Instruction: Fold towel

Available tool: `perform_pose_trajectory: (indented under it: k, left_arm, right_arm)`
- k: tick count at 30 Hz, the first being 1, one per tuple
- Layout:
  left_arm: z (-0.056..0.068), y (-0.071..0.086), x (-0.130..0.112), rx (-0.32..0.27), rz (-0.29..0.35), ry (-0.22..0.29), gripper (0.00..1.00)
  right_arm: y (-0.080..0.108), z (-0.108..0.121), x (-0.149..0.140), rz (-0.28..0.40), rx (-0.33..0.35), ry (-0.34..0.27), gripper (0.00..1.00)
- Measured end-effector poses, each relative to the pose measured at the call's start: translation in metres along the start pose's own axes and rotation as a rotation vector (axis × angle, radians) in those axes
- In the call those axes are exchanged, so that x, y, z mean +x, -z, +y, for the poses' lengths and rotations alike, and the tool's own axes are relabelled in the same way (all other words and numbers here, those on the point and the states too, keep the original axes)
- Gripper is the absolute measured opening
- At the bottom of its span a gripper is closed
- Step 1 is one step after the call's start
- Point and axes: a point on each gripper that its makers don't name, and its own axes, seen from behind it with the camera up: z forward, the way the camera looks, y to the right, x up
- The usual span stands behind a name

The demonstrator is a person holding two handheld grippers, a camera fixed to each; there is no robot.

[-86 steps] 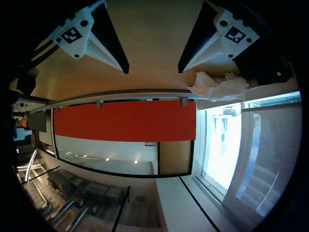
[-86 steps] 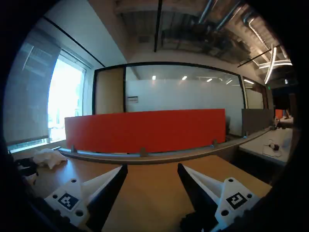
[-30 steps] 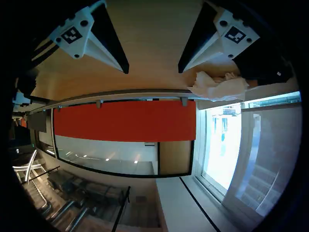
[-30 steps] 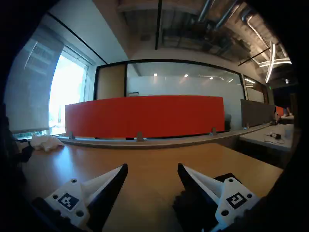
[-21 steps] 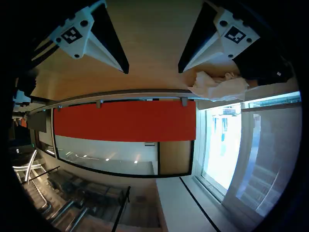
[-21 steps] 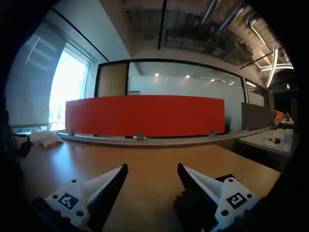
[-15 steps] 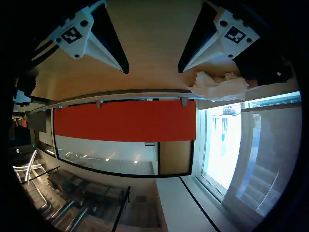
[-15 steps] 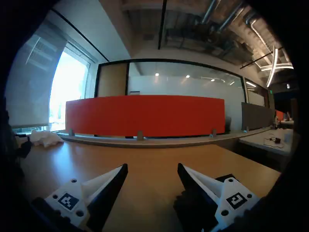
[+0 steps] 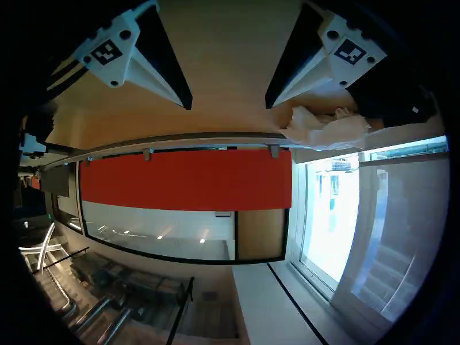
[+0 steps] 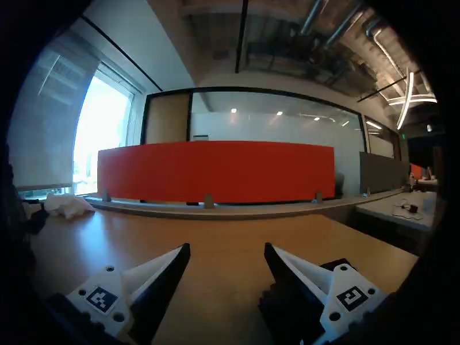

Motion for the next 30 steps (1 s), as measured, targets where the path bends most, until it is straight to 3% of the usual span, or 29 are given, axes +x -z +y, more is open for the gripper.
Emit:
perform_pose_trajectory:
  k: [30]
  left_arm:
    - [-0.0013, 0.0022, 0.0063, 0.0, -0.002, -0.001, 0.94]
  right_arm:
    - [-0.0006, -0.0003, -0.0005, 0.0, 0.0, 0.0, 1.0]
